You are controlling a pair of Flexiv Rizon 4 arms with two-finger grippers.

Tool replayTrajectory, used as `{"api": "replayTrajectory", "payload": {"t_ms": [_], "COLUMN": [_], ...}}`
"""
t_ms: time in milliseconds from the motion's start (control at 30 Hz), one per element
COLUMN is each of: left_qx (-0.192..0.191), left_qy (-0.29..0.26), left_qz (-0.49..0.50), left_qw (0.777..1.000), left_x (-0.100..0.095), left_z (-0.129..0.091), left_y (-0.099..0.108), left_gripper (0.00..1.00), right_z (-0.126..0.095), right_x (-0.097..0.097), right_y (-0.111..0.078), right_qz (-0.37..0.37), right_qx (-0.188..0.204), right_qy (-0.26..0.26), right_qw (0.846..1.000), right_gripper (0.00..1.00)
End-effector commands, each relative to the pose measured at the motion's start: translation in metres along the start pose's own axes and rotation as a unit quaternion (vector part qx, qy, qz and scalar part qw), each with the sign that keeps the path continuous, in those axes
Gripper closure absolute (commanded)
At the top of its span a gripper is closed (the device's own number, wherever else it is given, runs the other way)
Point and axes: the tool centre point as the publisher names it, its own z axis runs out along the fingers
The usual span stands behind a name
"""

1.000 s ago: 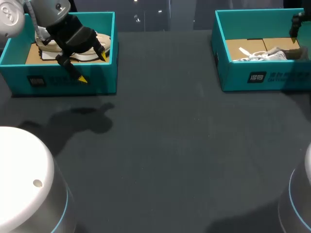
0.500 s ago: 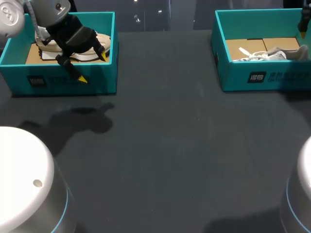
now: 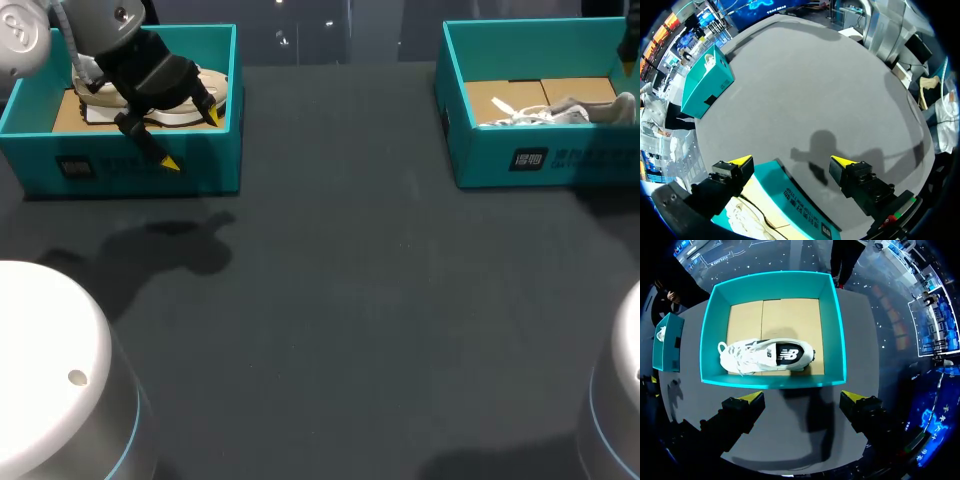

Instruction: Take the shoe out of the shoebox, open the shoe tongue, remove and reinsert the insole, then place the shoe into the shoebox

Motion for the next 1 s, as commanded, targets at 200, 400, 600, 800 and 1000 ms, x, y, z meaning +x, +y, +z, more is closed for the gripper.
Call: {"api": "replayTrajectory", "payload": {"t_ms": [200, 400, 600, 800, 1000], "left_qx": [0.036, -0.046, -0.046, -0.046, -0.057], "left_qy": [0.034, 0.043, 0.043, 0.043, 0.064], "left_qz": [0.102, 0.171, 0.171, 0.171, 0.188], "left_qw": [0.994, 0.983, 0.983, 0.983, 0.978], "left_x": [-0.019, -0.027, -0.027, -0.027, -0.032], "left_z": [-0.035, -0.048, -0.048, -0.048, -0.051], "left_y": [0.059, 0.107, 0.107, 0.107, 0.134], "left_gripper": [0.0, 0.0, 0.0, 0.0, 0.0], "right_z": [0.0, 0.0, 0.0, 0.0, 0.0], "right_x": [0.0, 0.0, 0.0, 0.0, 0.0], "right_y": [-0.002, -0.002, -0.002, -0.002, -0.002], "right_qz": [0.0, 0.0, 0.0, 0.0, 0.0], "right_qx": [-0.001, -0.001, -0.001, -0.001, -0.001], "right_qy": [0.0, 0.0, 0.0, 0.0, 0.0], "right_qw": [1.0, 1.0, 1.0, 1.0, 1.0], "right_gripper": [0.0, 0.0, 0.0, 0.0, 0.0]}}
